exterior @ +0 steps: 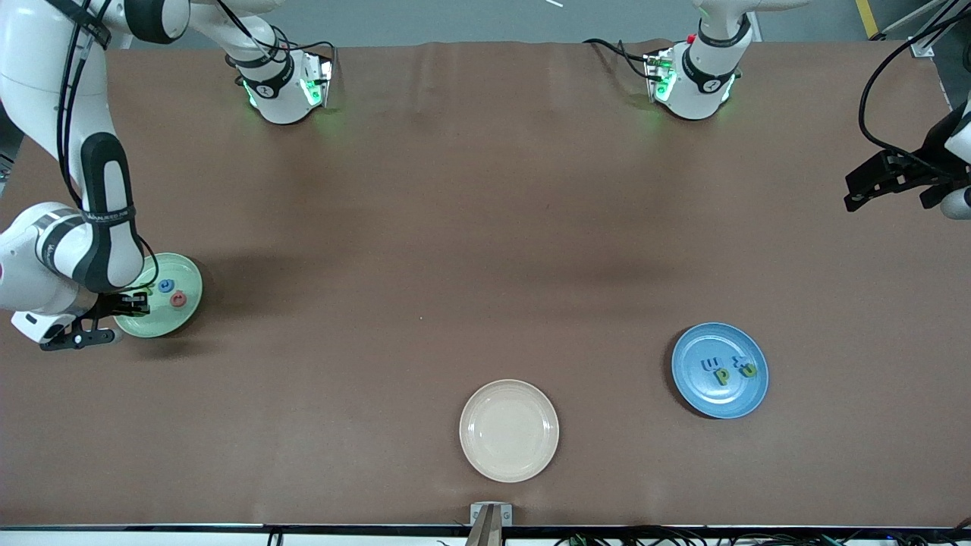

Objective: Sort upper and lower case letters into plates

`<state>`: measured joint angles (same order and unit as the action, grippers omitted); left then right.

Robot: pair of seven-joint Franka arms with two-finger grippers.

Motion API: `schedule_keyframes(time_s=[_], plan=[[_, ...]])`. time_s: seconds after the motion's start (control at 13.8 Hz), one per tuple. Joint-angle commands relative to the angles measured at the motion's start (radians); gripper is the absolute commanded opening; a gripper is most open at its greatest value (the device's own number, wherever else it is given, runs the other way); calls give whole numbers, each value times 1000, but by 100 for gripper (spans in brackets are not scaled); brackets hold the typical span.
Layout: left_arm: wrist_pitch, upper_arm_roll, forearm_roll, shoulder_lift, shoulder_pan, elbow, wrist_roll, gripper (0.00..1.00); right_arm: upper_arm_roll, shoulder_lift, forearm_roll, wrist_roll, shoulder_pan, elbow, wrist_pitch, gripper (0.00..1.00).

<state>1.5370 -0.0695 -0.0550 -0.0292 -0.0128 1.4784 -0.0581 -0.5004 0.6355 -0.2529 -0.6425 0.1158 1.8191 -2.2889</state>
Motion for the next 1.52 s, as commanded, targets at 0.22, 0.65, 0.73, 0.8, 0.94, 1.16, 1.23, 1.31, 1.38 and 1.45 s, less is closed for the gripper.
schedule_keyframes(time_s=[0.22,0.65,0.73,0.8,0.94,1.16,1.23,1.31,1.38,1.45], plan=[[20,8,11,9,4,10,20,100,75,9,-12,-26,-76,-18,6,46],[17,8,11,12,4,10,23,100,60,-164,10,132,-10,-21,219,98],[18,10,11,12,1,6,24,100,59,-219,32,205,11,-18,279,98],[20,11,14,11,1,6,24,100,60,-277,71,272,27,-20,339,98],[44,11,17,2,1,6,23,100,62,-402,151,418,91,-20,440,98],[41,10,20,3,-27,3,40,100,71,-545,210,498,139,-62,529,98],[41,10,20,-1,-29,5,43,100,72,-554,216,523,145,-122,602,98],[41,10,20,-9,-29,6,43,100,74,-548,216,553,151,-220,708,98],[38,10,21,-5,-29,14,41,100,75,-543,218,587,163,-287,771,98],[35,10,21,0,-42,8,44,100,74,-543,218,598,171,-322,789,98]])
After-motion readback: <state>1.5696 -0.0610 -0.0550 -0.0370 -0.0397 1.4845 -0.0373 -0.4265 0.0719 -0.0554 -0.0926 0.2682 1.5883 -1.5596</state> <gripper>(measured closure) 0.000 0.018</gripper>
